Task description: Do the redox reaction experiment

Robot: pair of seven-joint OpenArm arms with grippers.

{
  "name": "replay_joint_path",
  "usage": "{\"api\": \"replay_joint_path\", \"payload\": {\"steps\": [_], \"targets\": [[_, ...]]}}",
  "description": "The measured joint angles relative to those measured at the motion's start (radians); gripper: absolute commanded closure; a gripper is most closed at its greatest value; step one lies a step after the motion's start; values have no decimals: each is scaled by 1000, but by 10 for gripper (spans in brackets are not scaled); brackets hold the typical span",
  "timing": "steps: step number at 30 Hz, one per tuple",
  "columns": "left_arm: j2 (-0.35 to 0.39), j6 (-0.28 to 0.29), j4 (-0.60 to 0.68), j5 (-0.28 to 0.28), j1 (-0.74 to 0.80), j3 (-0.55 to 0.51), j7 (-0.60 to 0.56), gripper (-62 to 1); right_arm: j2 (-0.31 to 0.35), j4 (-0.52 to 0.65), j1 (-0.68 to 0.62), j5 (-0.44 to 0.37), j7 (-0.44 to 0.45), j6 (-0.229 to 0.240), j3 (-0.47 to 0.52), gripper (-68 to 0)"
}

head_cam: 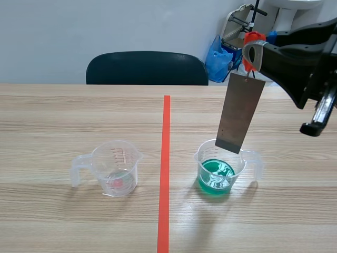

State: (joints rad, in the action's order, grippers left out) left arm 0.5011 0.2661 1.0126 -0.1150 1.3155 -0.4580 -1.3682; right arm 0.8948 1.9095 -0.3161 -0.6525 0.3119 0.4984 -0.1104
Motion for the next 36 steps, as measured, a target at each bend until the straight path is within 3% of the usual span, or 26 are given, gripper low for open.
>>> {"api": "replay_joint_path", "payload": {"steps": [4,6,9,36], "targets": [[-11,0,6,24,0,-1,-19,-556,0,0,0,0,0,0,0,-6],[-21,4,6,79,0,-1,-16,-623,0,0,0,0,0,1,0,-6],[-40,3,6,135,0,-1,-16,-623,0,0,0,0,0,0,0,-6],[-41,3,6,143,0,-1,-13,-623,0,0,0,0,0,0,0,-6]]}}
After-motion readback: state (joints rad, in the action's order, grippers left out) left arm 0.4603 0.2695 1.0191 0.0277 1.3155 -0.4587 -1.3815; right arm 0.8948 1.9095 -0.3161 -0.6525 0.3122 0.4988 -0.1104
